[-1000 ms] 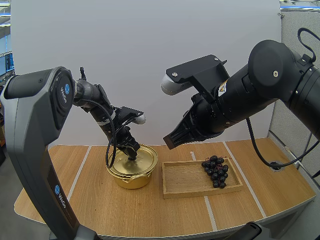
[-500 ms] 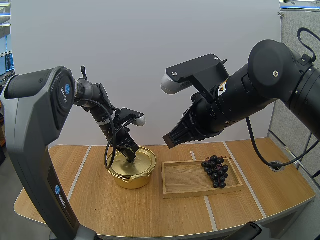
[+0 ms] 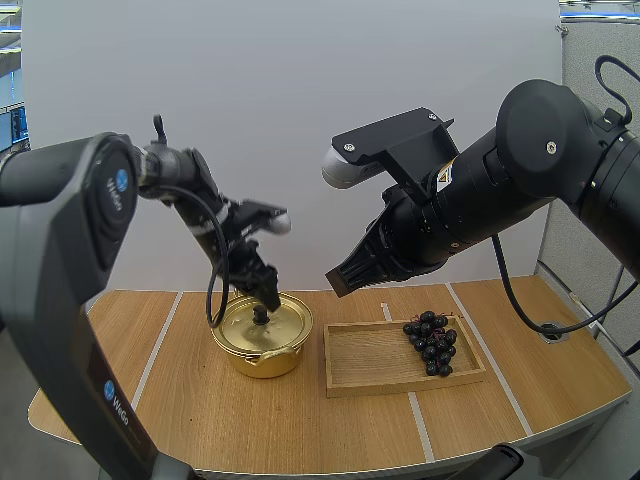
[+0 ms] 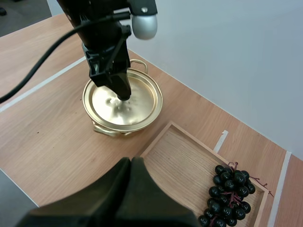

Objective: Open the pot, put the pineapple inside, and close it

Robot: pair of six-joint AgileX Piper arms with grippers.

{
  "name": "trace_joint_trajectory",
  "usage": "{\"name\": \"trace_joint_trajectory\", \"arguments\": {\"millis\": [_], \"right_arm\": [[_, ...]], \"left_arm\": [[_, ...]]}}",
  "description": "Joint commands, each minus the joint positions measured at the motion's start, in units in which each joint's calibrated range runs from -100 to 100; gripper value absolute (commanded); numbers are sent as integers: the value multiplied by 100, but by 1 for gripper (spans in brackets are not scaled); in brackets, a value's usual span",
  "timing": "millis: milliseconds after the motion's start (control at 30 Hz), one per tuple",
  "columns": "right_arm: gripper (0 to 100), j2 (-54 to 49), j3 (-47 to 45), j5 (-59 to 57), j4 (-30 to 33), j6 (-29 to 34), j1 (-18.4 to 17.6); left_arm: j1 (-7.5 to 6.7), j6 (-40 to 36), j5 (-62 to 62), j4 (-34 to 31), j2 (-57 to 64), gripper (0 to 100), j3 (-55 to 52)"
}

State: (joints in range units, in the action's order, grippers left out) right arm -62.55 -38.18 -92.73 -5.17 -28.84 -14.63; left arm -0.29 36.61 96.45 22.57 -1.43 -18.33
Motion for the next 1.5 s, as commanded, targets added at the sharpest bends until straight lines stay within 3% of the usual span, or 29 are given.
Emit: {"name": "trace_joint_trajectory", "arguments": {"millis": [0,467,733,1100,1133,1167,1333,1467], "right_arm": [[0,-20,-10,104,-15,-19,25],[0,-62,-10,123,-15,-19,25],[0,-63,45,167,-15,-19,25],[0,-63,46,167,-189,-19,25],[0,-63,46,167,-178,-19,25],[0,-63,46,167,-178,-19,25],[0,-63,46,167,-273,-19,25],[0,-63,46,213,-308,-19,25]], "left_arm": [[-19,-39,355,152,698,100,473],[-19,-111,355,-268,3186,100,2248],[-10,-162,355,-335,4469,100,2310],[-10,-1102,355,-335,5571,100,2295],[-10,-1179,355,-335,5628,94,2282],[-10,-1337,355,-335,5677,75,2282],[-10,-1636,355,-336,5962,2,2252],[-10,-1708,355,-231,6278,0,1970]]}}
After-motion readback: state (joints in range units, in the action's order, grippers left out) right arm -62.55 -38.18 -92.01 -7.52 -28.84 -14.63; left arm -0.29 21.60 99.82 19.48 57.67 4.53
